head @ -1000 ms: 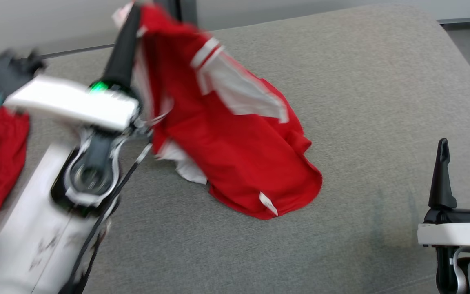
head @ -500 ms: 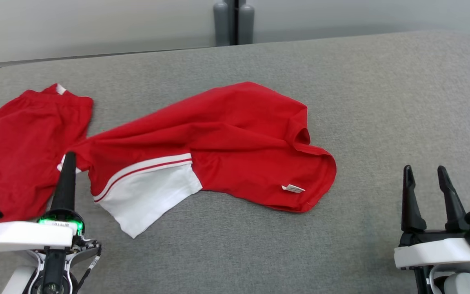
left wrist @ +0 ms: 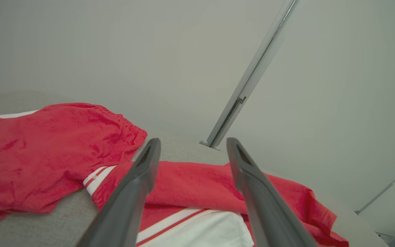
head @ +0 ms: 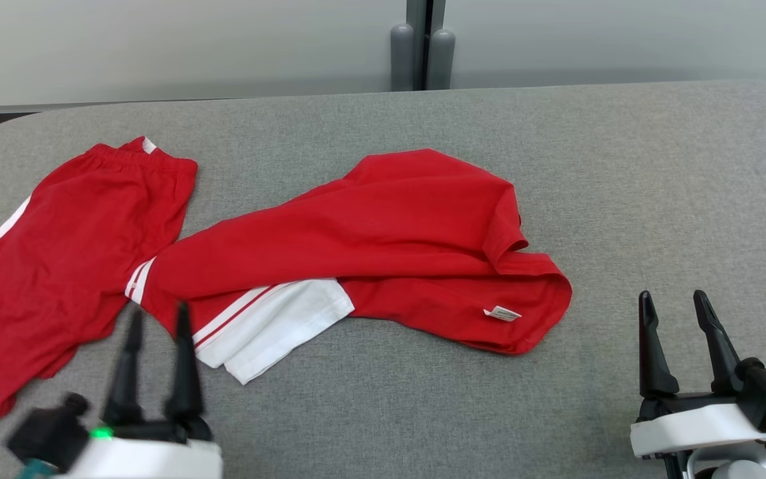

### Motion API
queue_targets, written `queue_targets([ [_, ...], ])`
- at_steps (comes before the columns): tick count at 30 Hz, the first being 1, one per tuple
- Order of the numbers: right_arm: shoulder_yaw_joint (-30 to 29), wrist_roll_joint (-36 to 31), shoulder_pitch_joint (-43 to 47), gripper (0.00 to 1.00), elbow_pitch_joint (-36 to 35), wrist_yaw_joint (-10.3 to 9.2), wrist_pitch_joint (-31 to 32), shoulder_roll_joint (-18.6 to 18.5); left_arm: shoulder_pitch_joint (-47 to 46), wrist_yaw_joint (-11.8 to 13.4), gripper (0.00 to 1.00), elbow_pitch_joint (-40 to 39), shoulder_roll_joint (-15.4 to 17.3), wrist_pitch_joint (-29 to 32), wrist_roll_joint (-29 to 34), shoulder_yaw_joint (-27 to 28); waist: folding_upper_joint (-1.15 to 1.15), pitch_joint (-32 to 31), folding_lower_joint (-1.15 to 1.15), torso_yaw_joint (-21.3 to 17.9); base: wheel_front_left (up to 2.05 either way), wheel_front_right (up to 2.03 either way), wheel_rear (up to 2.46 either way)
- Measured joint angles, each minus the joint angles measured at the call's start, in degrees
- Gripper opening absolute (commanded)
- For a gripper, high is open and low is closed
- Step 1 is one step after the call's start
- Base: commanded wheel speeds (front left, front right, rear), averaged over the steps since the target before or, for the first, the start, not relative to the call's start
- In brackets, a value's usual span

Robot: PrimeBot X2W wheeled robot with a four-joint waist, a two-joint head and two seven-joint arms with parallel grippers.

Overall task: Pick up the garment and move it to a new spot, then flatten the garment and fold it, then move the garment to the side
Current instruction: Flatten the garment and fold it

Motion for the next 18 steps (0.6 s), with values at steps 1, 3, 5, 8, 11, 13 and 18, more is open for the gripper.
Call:
queue_targets([
  [1, 0.0, 0.0, 0.1, 1.0, 0.1, 0.0, 0.0, 0.0, 1.6, -0.5, 1.0, 0.3, -0.7, 0.0, 2.5, -1.0, 0.0, 0.0, 0.0, 0.1, 0.0, 0.0, 0.0],
  [3, 0.1, -0.2, 0.2, 1.0, 0.2, 0.0, 0.0, 0.0, 3.9, -1.1, 1.0, 1.4, -1.5, 0.0, 6.7, -3.3, 0.0, 0.0, 0.0, 0.2, 0.0, 0.0, 0.0],
  [5, 0.2, -0.2, 0.2, 1.0, 0.3, 0.0, 0.0, 0.0, 5.1, -1.2, 1.0, 3.4, -2.2, 0.0, 8.4, -5.3, 0.0, 0.1, 0.0, 0.3, 0.0, 0.0, 0.0],
  [8, 0.6, -0.3, 0.1, 1.0, 0.4, 0.0, 0.0, 0.0, 5.6, -0.9, 1.0, 10.6, -2.7, 0.5, 8.8, -8.3, 0.0, 0.2, 0.0, 0.2, 0.0, 0.0, 0.0],
  [11, 0.9, -0.3, 0.0, 1.0, 0.5, 0.0, 0.0, 0.0, 4.1, 0.1, 1.0, 16.0, -2.8, 2.2, 8.2, -9.6, 0.0, 0.3, 0.0, 0.1, 0.0, 0.0, 0.0],
  [13, 1.1, -0.3, 0.0, 1.0, 0.5, 0.0, 0.0, 0.0, 2.4, 1.3, 1.0, 18.3, -2.9, 3.7, 7.7, -9.8, 0.0, 0.4, 0.0, -0.1, 0.0, 0.0, 0.0],
  [18, 1.2, -0.2, -0.5, 1.0, 0.4, 0.0, 0.0, 0.0, -0.4, 2.6, 1.0, 21.2, -3.0, 4.0, 4.9, -9.3, 0.0, 1.1, 0.0, -0.6, 0.0, 0.0, 0.0],
])
